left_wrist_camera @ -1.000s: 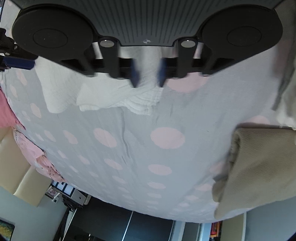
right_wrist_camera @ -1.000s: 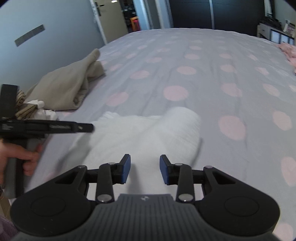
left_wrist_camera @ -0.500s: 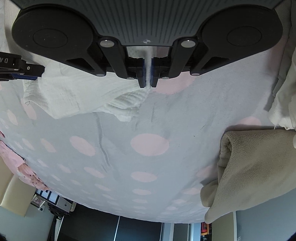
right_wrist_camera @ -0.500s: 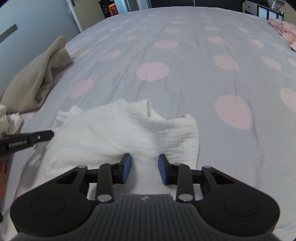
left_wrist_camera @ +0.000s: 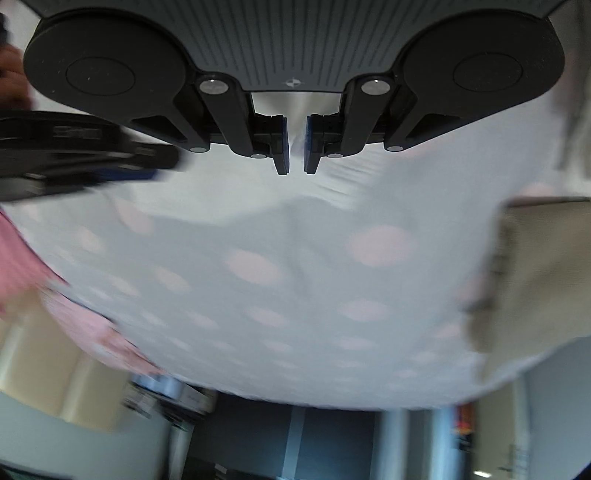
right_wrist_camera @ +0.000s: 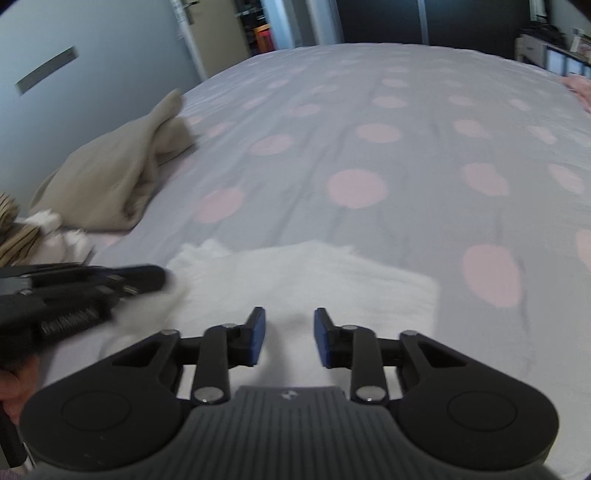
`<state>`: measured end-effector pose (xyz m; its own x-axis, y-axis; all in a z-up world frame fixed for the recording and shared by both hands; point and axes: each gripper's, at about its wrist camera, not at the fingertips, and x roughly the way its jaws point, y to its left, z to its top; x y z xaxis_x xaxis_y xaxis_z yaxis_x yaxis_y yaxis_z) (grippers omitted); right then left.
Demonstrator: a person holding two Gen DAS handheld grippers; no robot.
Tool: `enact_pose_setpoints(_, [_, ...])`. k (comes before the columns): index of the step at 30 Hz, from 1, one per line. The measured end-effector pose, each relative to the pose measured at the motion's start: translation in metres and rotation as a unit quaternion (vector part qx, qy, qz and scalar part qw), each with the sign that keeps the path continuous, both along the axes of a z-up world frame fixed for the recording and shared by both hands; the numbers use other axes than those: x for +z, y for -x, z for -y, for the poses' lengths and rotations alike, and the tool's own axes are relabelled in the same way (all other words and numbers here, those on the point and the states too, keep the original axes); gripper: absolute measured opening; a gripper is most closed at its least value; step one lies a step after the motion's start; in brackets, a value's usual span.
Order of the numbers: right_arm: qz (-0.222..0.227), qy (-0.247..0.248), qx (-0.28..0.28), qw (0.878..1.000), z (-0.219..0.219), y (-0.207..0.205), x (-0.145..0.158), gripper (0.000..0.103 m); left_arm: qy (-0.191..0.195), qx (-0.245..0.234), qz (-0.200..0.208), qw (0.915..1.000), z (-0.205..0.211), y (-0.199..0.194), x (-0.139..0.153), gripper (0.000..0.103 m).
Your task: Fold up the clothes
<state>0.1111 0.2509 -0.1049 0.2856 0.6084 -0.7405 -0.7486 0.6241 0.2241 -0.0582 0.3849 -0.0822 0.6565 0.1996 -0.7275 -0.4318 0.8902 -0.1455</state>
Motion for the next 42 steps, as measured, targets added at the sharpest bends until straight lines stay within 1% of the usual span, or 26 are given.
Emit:
enact_pose_setpoints(2, [-0.006,0.008,0.006,1.000,-0.004,0.002,-0.008,0.016,-0.001,-0.023,-0.016,0.9996,0.008,-0.008,-0.008,0.005])
enact_pose_setpoints(4, [-0.013,0.015,0.007,1.000,-0.006,0.002,-0.017,0.016,-0.009,-0.033,-0.035,0.9988,0.013,-0.013,-0.017,0.005])
enact_pose_setpoints(8, [-0.035,0.011,-0.007,0.999,-0.006,-0.007,-0.030,0.015,-0.019,-0.026,-0.055,0.9980,0.011,-0.013,-0.033,0.005])
enact_pose_setpoints(10, [-0.037,0.009,-0.012,0.999,-0.007,-0.009,-0.032,0.014,-0.025,-0.018,-0.060,0.9977,0.007,-0.011,-0.038,0.005])
enact_pose_setpoints(13, [-0.035,0.008,-0.017,0.999,-0.007,-0.010,-0.031,0.012,-0.025,-0.003,-0.060,0.9978,0.004,-0.008,-0.041,0.001])
enact_pose_setpoints(15, [-0.033,0.007,-0.020,0.999,-0.005,-0.009,-0.029,0.014,-0.037,-0.005,-0.064,0.9973,0.009,-0.007,-0.038,0.001])
enact_pose_setpoints(16, [-0.032,0.007,-0.023,0.999,-0.003,-0.009,-0.026,0.017,-0.043,-0.007,-0.064,0.9970,0.012,-0.006,-0.036,0.001])
enact_pose_setpoints(17, [-0.030,0.006,-0.026,0.999,-0.001,-0.008,-0.023,0.024,-0.045,-0.010,-0.061,0.9971,0.015,-0.005,-0.033,0.003])
enact_pose_setpoints(18, [-0.028,0.005,-0.030,0.999,0.001,-0.007,-0.020,0.035,-0.045,-0.010,-0.058,0.9973,0.017,-0.003,-0.030,0.006])
enact_pose_setpoints(19, [-0.027,0.003,-0.032,0.999,0.003,-0.006,-0.016,0.038,-0.044,-0.010,-0.057,0.9973,0.019,-0.002,-0.028,0.014])
enact_pose_setpoints(20, [-0.027,0.000,-0.032,0.999,0.006,-0.004,-0.011,0.039,-0.047,-0.008,-0.058,0.9972,0.020,0.000,-0.024,0.029])
enact_pose_setpoints(21, [-0.025,-0.003,-0.032,0.999,0.009,-0.002,-0.007,0.039,-0.051,-0.003,-0.060,0.9969,0.022,0.002,-0.020,0.035])
enact_pose_setpoints(22, [-0.022,-0.005,-0.030,0.999,0.011,0.002,-0.001,0.041,-0.056,0.001,-0.061,0.9966,0.024,0.006,-0.016,0.045])
enact_pose_setpoints(24, [-0.014,-0.004,-0.028,1.000,0.017,0.010,0.008,0.049,-0.059,0.006,-0.055,0.9967,0.027,0.015,-0.007,0.047])
enact_pose_setpoints(28, [-0.018,-0.008,-0.033,0.999,0.034,0.024,0.019,0.053,-0.048,0.015,-0.041,0.9978,0.027,0.037,0.007,0.052])
enact_pose_setpoints(30, [-0.027,-0.013,-0.039,0.999,0.045,0.031,0.021,0.063,-0.048,0.020,-0.042,0.9978,0.028,0.050,0.011,0.055])
enact_pose_setpoints(32, [-0.036,-0.015,-0.048,0.998,0.056,0.036,0.021,0.064,-0.046,0.025,-0.045,0.9976,0.027,0.058,0.014,0.056])
enact_pose_setpoints(34, [-0.043,-0.013,-0.057,0.997,0.066,0.040,0.020,0.067,-0.031,0.038,-0.042,0.9979,0.021,0.070,0.013,0.059])
enact_pose_setpoints(35, [-0.049,-0.014,-0.063,0.997,0.072,0.042,0.019,0.072,-0.021,0.045,-0.040,0.9979,0.018,0.076,0.012,0.061])
enact_pose_setpoints(38, [-0.072,-0.022,-0.080,0.994,0.087,0.045,0.014,0.073,0.016,0.065,-0.031,0.9973,0.005,0.094,0.009,0.063])
enact_pose_setpoints(42, [-0.097,-0.023,-0.091,0.991,0.102,0.050,0.004,0.074,0.063,0.075,-0.017,0.9950,-0.010,0.109,-0.005,0.064])
